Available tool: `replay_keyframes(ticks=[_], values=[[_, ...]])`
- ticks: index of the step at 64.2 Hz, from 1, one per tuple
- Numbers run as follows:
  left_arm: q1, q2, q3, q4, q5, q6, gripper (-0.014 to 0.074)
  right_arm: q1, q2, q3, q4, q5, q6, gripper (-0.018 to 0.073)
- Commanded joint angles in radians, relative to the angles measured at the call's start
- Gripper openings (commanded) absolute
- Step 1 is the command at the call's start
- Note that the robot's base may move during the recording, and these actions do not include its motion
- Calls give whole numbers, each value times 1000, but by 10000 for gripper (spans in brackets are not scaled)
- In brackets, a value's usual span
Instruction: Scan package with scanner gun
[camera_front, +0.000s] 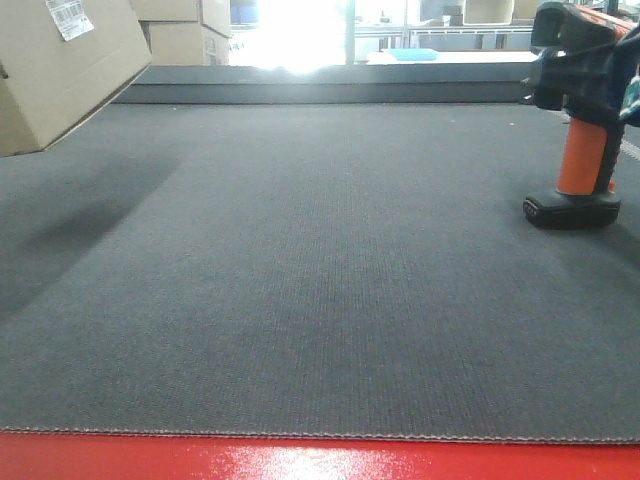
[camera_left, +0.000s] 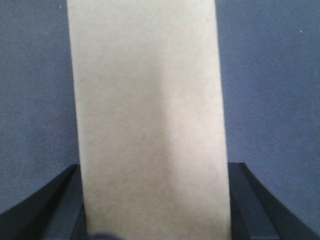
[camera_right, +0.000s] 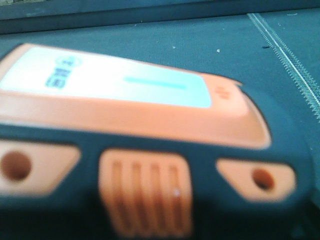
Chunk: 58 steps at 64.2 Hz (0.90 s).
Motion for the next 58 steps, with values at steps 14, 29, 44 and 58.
replay_keyframes(ticks=[14, 29, 44, 58], values=[[-4, -8, -8, 25, -14, -8, -111, -2, -72, -5, -7, 161, -35, 561], [-4, 40, -8, 82, -14, -8, -111, -7, -154, -5, -7, 270, -50, 561], [-4, 131, -8, 82, -14, -8, -111, -7, -224, -5, -7, 399, -50, 561], [-4, 207, -8, 82, -14, -8, -111, -7, -300, 9, -7, 491, -50, 561]])
